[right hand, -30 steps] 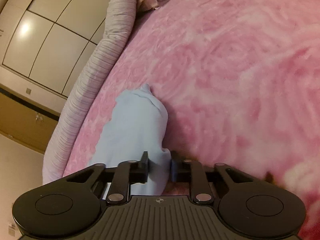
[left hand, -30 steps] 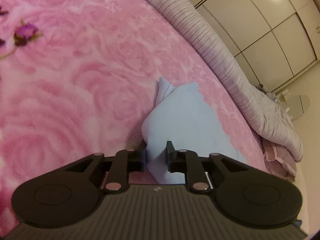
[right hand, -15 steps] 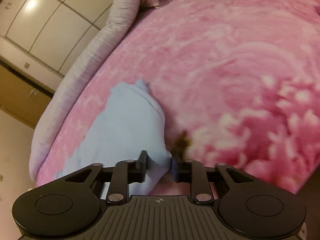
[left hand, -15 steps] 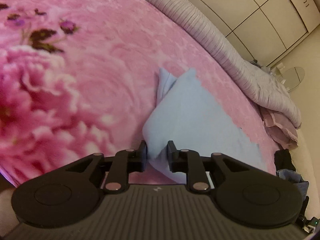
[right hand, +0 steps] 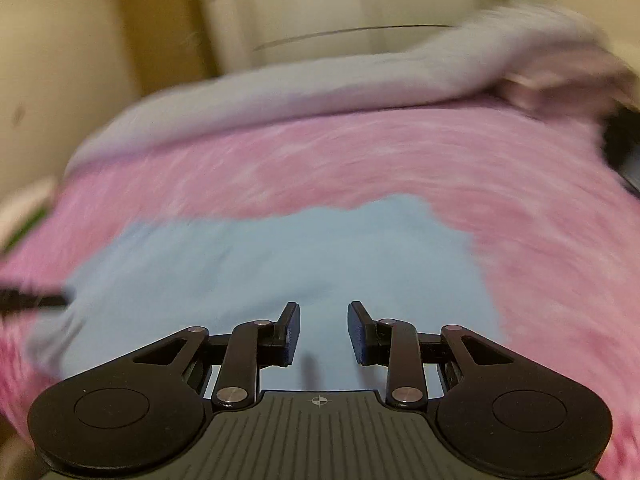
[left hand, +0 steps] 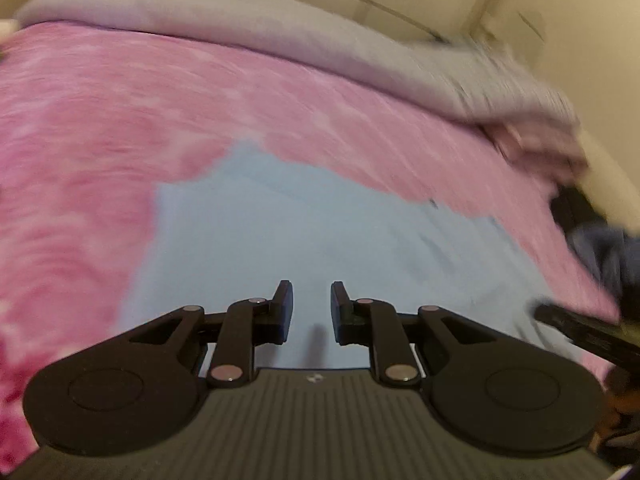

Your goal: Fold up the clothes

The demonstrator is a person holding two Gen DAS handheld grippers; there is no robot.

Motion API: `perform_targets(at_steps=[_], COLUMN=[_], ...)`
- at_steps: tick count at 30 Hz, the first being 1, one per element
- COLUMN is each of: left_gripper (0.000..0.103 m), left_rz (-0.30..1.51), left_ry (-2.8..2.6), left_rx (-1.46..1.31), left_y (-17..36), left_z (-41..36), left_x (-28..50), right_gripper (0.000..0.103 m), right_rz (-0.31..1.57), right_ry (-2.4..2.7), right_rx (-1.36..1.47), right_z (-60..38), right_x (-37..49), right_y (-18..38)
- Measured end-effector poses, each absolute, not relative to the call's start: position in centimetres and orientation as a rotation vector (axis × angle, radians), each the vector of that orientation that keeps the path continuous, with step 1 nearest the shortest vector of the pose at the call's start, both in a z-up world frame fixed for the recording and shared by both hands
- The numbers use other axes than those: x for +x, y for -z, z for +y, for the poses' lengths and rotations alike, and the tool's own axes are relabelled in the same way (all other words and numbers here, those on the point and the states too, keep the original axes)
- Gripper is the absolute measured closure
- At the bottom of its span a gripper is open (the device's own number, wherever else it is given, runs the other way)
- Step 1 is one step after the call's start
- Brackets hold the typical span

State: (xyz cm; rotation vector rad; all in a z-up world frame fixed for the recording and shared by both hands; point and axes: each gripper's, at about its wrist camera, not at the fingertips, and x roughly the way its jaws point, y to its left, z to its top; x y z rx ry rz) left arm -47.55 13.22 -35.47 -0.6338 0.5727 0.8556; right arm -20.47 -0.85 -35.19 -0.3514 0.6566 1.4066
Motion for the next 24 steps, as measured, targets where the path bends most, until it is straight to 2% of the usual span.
perform_targets(at_steps=[4,6,10,13,16,20,24], left_gripper=[0.088,0.092,0.094,0.089,0.088,0.08,0.078], left_rz=[0.637,0.634,0.611,0.638,0.656,0.654,0.672], left_ry=[-0.898,-0.919,-0.972,-0.988,-1.02,-1.02,-1.036], left_rx=[-0.498,-0.48,-0.483,-0.497,-0.49,-0.551,-0.584], left_y=[37.4,37.7,37.1,37.5,37.6,36.2,35.4], left_z=[14.0,14.9,16.5,16.8,15.9,13.2,9.5], left_x=[-44.9,-44.8,-46.0,-46.5,-46.8,-47.7,-48.5], right_gripper=[0.072,0.071,0.072,0.072,0.072,0.071,0.07], right_rz=[0.555,0.506,0.537,0.582,0.607,0.632,0.718], right_ry=[-1.474,-1.419,-1.338,-1.349,-1.304,-1.228,-1.166], right_rx=[-0.517,-0.564,-0.479,-0.402,-0.407,-0.291,-0.191], right_z=[2.9,4.7,4.9,3.6,2.6,-0.7,-4.5], right_x=[-23.7,-23.4,-20.9,-19.3,-19.2,-19.8,-21.0], right_y=[37.7,39.0,38.6,38.0,38.5,37.0,35.6])
